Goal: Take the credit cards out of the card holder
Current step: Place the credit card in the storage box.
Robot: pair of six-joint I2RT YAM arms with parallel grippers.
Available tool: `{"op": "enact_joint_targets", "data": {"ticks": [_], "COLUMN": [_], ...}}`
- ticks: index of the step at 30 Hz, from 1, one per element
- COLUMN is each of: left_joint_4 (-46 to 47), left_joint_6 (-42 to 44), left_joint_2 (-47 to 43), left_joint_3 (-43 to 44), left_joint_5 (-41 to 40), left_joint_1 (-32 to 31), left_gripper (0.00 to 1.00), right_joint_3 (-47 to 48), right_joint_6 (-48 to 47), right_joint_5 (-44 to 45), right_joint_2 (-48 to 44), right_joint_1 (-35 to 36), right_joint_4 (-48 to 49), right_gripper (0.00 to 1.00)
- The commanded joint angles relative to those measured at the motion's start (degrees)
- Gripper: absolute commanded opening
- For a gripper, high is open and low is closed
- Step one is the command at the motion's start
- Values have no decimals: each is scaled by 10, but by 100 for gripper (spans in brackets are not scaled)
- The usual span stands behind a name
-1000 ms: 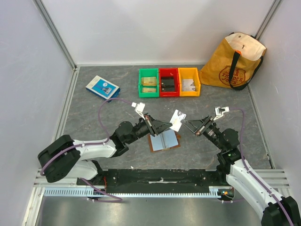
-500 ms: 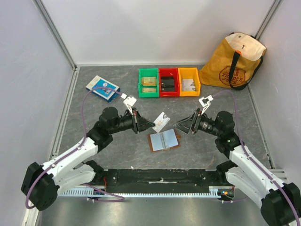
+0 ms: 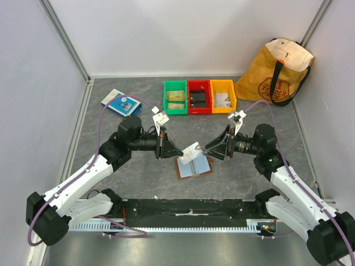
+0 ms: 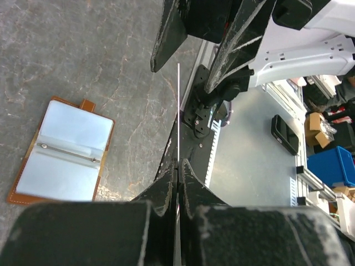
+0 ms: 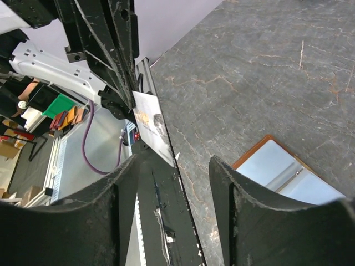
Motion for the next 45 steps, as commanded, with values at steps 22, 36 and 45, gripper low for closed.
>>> {"op": "enact_joint_targets", "data": {"ticks": [22,36,45], "left_joint_4": [-117,-151,-140], "left_joint_6": [89,119,127], "left_joint_2": [-16,-160,-202], "left_joint_3": [100,42,10], "left_joint_5": [-132,-545,-624], "left_joint_1": [12,136,173], "left_gripper": [61,99,99], "right_joint_3": [83,248,411], "right_joint_6": [-67,-68,-109], "right_joint_5": [25,243,399], "right_joint_2": [66,265,425], "right_joint_1": [23,-143,-210], "right_joint_4": [-89,-226,-269], "right_gripper": [0,0,0]}}
